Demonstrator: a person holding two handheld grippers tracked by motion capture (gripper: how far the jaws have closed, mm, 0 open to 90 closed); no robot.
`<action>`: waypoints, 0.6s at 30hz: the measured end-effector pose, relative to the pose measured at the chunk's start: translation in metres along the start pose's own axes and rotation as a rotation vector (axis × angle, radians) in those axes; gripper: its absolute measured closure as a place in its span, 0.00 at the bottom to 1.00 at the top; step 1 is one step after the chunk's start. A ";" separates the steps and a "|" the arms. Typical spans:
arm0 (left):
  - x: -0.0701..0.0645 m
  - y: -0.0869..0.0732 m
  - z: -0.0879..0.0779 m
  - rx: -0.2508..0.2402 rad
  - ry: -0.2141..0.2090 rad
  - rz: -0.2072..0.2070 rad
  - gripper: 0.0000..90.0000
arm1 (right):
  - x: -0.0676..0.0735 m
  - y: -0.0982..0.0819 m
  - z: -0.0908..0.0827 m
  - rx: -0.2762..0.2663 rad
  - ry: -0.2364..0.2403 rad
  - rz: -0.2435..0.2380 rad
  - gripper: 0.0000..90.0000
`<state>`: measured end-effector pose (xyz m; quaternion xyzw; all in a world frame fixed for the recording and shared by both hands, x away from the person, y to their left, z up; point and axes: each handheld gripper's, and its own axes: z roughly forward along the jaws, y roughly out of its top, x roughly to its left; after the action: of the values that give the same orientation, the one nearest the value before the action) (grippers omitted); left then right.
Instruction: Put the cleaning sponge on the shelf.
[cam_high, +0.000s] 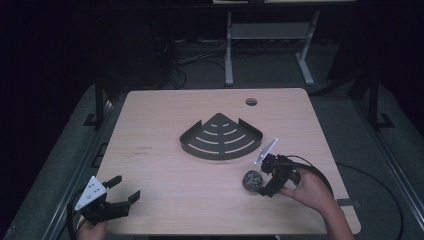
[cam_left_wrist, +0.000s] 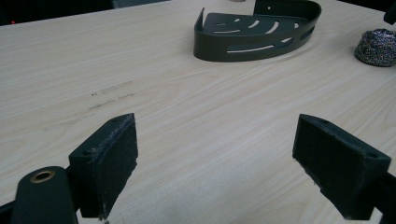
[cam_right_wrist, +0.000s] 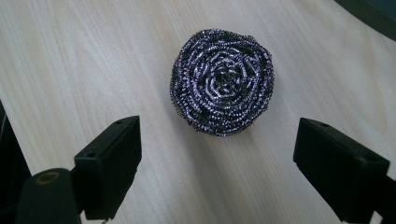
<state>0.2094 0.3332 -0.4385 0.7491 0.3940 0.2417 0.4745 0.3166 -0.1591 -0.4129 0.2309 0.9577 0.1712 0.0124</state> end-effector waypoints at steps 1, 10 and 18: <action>0.000 0.000 0.000 0.000 0.000 0.000 0.15 | 0.000 0.001 0.000 0.001 -0.001 -0.001 0.17; 0.000 0.000 0.001 0.001 -0.007 -0.002 0.15 | -0.004 0.009 0.010 0.012 0.016 -0.002 0.17; 0.000 0.000 0.001 0.006 -0.011 0.000 0.15 | -0.007 0.014 0.016 0.023 0.033 -0.002 0.17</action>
<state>0.2104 0.3329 -0.4393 0.7517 0.3921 0.2366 0.4745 0.3305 -0.1448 -0.4239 0.2270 0.9600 0.1639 -0.0056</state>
